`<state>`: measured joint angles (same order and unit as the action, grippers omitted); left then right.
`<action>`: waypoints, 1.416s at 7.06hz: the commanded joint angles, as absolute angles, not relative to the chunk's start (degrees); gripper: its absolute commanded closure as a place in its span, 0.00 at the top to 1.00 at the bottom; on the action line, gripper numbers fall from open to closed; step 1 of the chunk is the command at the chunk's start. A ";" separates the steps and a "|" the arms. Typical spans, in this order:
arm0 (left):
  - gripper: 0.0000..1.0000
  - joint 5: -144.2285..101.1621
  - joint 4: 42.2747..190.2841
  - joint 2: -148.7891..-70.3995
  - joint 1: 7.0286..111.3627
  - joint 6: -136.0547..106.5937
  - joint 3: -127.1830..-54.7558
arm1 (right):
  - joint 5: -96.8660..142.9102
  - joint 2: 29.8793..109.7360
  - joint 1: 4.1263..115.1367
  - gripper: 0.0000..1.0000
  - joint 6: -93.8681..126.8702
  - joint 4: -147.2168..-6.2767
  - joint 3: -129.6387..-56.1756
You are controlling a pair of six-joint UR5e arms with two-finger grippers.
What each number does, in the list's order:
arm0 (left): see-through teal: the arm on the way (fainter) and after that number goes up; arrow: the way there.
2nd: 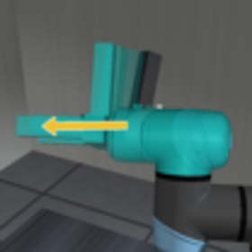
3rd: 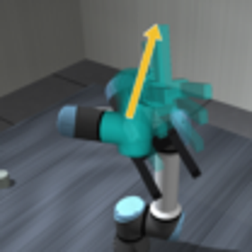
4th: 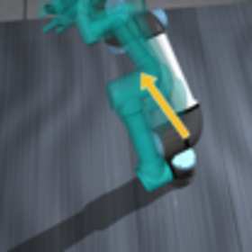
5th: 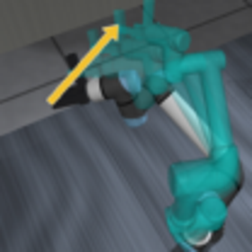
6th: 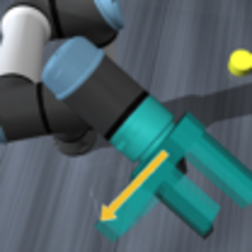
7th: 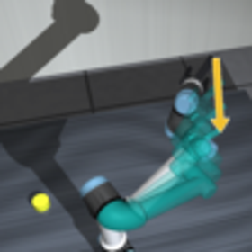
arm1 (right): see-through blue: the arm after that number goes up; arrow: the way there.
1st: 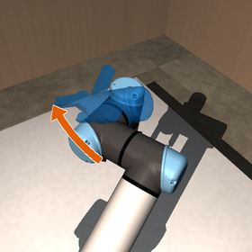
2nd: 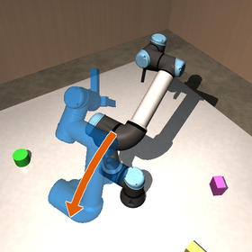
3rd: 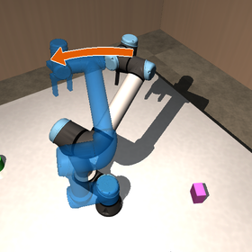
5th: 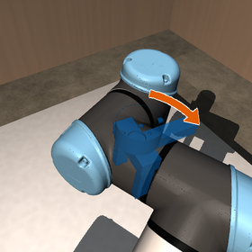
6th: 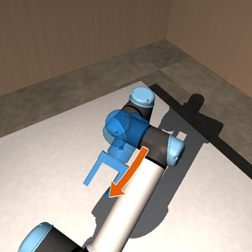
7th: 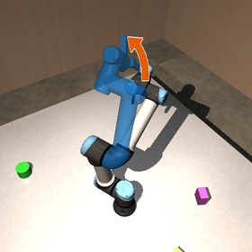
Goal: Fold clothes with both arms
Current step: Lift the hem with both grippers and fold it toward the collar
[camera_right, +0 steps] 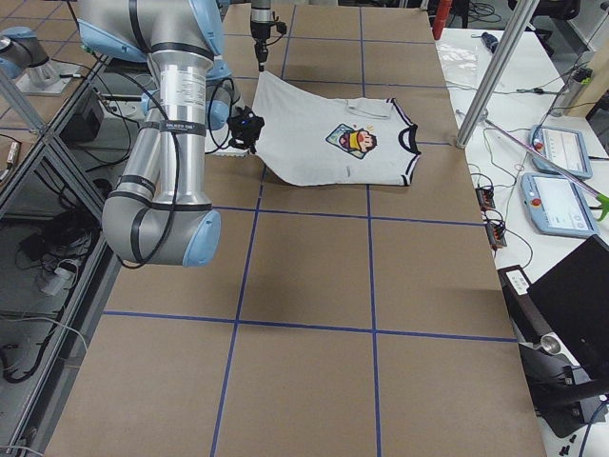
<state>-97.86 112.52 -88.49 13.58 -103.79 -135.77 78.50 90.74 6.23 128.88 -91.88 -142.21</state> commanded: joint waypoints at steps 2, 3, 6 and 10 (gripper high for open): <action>0.00 -98.26 110.13 -105.49 32.99 -86.71 -118.55 | 85.14 76.70 22.69 0.00 111.16 -92.20 -130.31; 0.00 -101.22 110.56 -108.34 37.48 -83.88 -113.69 | 91.43 72.46 30.77 0.00 104.31 -92.11 -123.55; 0.00 -102.13 111.00 -112.92 46.20 -75.01 -104.72 | 94.48 62.26 41.02 0.00 91.61 -91.41 -106.32; 0.00 -101.60 126.79 -121.36 48.08 -73.92 -81.61 | 94.31 51.44 44.20 0.00 88.95 -82.12 -83.29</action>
